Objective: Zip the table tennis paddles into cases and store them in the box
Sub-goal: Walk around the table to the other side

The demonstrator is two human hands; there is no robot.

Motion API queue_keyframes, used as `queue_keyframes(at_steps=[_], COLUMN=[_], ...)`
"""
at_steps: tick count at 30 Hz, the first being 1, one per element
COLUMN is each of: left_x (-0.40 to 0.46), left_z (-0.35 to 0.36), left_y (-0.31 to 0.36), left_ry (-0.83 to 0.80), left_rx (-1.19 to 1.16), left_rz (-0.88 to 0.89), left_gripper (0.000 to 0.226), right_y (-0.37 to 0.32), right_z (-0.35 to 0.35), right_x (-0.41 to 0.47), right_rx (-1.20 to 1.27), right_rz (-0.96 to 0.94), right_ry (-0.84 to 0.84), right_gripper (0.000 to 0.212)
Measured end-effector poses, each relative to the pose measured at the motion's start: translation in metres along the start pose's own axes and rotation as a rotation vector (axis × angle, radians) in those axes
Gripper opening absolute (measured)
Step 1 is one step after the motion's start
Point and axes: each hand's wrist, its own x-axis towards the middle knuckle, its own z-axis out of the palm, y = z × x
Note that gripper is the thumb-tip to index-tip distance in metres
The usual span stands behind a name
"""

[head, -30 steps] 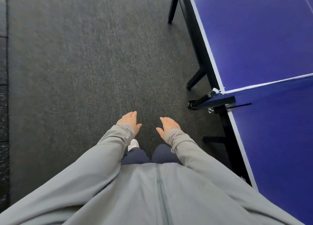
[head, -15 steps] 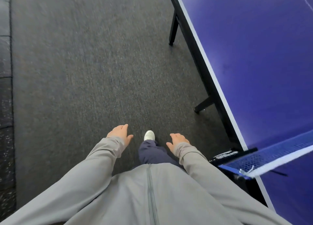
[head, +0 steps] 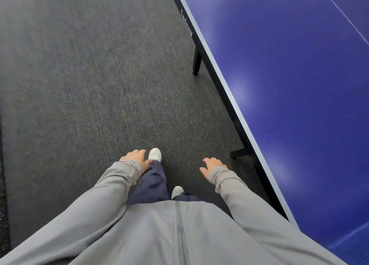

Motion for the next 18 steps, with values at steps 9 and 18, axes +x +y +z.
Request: queue_keyframes(at_steps=[9, 18], left_x=[0.136, 0.233], left_z=[-0.131, -0.255], left_y=[-0.024, -0.041], left_ry=[-0.017, -0.044], left_rx=[-0.043, -0.081], left_rz=[0.016, 0.02], left_gripper=[0.056, 0.054], right_y=[-0.082, -0.184], right_z=[-0.124, -0.255], right_x=[0.099, 0.185], right_rx=[-0.023, -0.014], right_rz=[0.05, -0.053], right_ry=[-0.002, 0.029], right_gripper=[0.044, 0.045])
